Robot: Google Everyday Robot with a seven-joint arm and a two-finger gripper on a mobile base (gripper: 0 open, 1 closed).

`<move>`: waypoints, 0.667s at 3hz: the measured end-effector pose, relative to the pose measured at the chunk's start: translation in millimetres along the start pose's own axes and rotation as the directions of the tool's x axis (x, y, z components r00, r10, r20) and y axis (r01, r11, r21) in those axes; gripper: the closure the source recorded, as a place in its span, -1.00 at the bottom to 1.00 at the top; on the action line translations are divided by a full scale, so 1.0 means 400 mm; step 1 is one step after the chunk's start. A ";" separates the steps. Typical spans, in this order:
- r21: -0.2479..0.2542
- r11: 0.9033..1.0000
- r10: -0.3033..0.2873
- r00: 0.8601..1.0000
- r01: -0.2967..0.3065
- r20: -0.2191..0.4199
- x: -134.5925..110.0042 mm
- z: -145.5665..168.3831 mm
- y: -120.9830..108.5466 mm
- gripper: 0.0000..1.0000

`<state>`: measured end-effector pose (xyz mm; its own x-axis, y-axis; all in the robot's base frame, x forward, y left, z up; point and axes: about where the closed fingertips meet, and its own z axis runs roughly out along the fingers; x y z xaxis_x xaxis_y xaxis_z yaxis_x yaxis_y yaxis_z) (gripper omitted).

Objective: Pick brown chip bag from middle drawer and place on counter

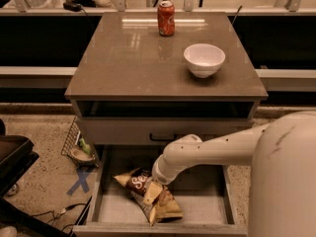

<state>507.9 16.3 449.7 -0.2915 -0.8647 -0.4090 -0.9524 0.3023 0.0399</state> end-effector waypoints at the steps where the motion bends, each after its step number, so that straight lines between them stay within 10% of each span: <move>1: -0.045 0.998 0.033 0.999 -0.031 0.037 0.017 0.074 0.006 -0.67; 2: -0.106 0.992 0.078 0.994 -0.070 0.079 0.047 0.126 0.043 -0.20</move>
Offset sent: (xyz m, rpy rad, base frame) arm -0.0354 0.0077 -0.0778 0.2010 0.1569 -0.0581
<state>490.6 25.3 396.6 -0.3573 -0.8037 -0.4757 -0.9338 0.3175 0.1650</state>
